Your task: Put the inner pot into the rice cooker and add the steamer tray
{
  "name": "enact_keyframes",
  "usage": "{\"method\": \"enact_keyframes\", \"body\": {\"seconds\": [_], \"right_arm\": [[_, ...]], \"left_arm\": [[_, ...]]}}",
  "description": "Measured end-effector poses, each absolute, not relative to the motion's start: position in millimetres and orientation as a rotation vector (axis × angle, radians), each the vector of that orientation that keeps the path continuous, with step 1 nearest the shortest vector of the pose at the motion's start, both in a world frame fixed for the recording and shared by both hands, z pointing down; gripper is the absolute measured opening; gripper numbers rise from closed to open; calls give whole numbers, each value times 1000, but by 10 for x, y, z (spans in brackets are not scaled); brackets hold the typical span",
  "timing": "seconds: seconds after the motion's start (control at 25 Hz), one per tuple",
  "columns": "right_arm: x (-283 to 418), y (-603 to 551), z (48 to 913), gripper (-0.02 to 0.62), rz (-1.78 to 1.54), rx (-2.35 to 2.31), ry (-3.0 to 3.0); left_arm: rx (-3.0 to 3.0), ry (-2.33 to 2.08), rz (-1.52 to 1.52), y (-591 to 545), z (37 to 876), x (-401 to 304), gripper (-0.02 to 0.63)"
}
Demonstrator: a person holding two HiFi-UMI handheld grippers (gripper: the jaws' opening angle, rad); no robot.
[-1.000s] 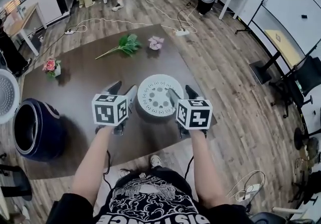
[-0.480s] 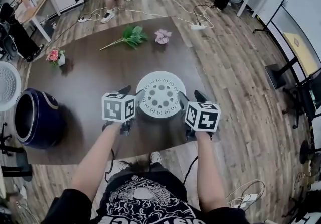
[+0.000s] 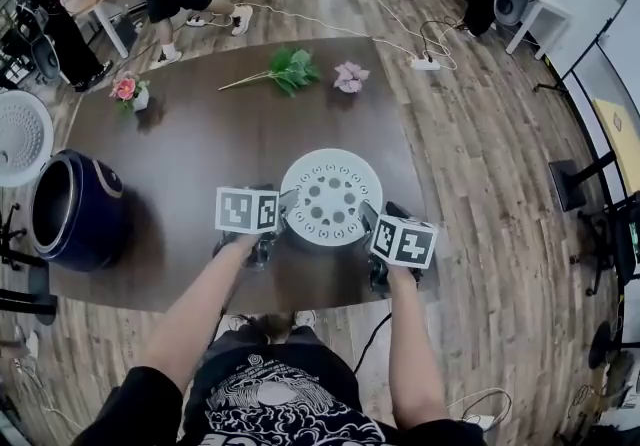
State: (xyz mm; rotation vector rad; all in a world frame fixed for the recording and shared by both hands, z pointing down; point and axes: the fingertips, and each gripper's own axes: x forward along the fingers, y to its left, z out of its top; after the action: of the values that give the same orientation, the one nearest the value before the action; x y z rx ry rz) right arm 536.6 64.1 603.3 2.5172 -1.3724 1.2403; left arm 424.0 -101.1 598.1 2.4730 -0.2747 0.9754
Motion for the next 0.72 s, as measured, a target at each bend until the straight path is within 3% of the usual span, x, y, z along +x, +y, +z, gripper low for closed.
{"method": "enact_keyframes", "body": {"seconds": [0.4, 0.6, 0.72], "right_arm": [[5309, 534, 6237, 186, 1315, 2455, -1349], [5370, 538, 6259, 121, 1309, 2462, -1318], [5380, 512, 6216, 118, 1294, 2462, -1318]], "left_arm": [[2306, -275, 919, -1033, 6228, 4231, 212], [2278, -270, 891, -999, 6241, 4269, 92], [2291, -283, 877, -1021, 6200, 4274, 87]]}}
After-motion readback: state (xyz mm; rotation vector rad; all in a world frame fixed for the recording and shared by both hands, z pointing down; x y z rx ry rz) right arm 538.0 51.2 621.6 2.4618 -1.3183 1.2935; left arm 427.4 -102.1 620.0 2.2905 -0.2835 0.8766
